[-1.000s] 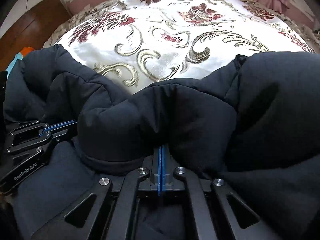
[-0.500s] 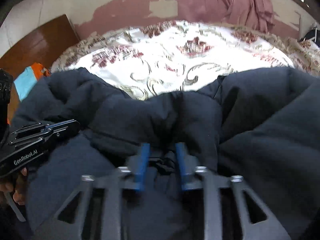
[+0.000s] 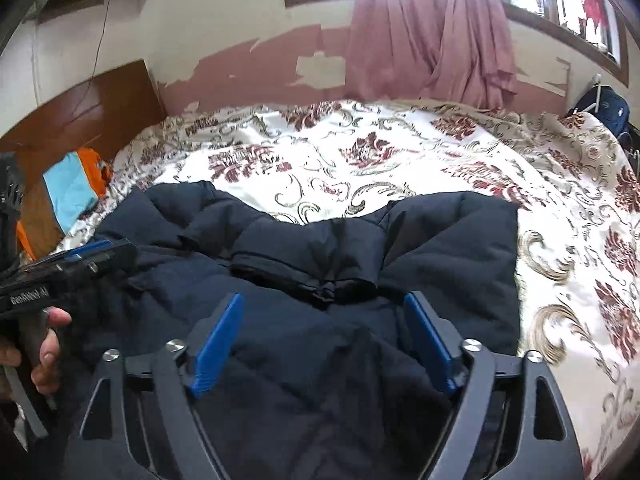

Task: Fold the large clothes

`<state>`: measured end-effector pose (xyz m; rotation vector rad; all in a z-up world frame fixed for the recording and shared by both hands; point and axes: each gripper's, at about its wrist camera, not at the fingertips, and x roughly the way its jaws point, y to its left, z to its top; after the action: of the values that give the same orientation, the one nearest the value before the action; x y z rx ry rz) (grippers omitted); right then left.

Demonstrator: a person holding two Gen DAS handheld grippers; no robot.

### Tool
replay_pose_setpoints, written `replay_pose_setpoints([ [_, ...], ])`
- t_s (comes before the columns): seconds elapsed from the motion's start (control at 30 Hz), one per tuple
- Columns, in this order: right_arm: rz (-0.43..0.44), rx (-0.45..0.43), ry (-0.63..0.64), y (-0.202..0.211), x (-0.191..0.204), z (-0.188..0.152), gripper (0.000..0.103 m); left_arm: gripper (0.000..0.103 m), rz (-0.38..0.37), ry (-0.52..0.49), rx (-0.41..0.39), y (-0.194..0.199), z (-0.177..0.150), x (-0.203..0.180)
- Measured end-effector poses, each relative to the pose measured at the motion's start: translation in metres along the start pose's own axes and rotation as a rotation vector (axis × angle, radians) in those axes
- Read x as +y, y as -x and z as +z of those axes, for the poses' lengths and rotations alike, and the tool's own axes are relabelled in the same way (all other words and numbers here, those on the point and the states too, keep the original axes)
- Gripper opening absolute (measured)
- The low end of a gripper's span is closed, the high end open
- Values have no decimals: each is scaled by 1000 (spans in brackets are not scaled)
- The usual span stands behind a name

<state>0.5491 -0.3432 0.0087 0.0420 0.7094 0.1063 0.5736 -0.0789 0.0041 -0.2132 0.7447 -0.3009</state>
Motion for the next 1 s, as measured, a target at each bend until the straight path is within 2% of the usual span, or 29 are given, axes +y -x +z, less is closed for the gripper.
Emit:
replay_pose_setpoints([
  [0.07, -19, -23, -2, 19, 1, -2, 91, 90, 8, 10, 6, 12, 0, -2],
  [0.23, -15, -68, -26, 61, 4, -10, 100, 91, 36, -67, -38, 55, -11, -16],
  [0.6, 7, -169, -36, 149, 26, -48, 101, 97, 10, -102, -126, 150, -50, -32],
  [0.77, 13, -198, -56, 176, 27, -69, 101, 98, 38, -131, -161, 179, -74, -36],
  [1.0, 15, -233, -27, 210, 33, -100, 101, 99, 39, -161, -180, 211, -107, -41],
])
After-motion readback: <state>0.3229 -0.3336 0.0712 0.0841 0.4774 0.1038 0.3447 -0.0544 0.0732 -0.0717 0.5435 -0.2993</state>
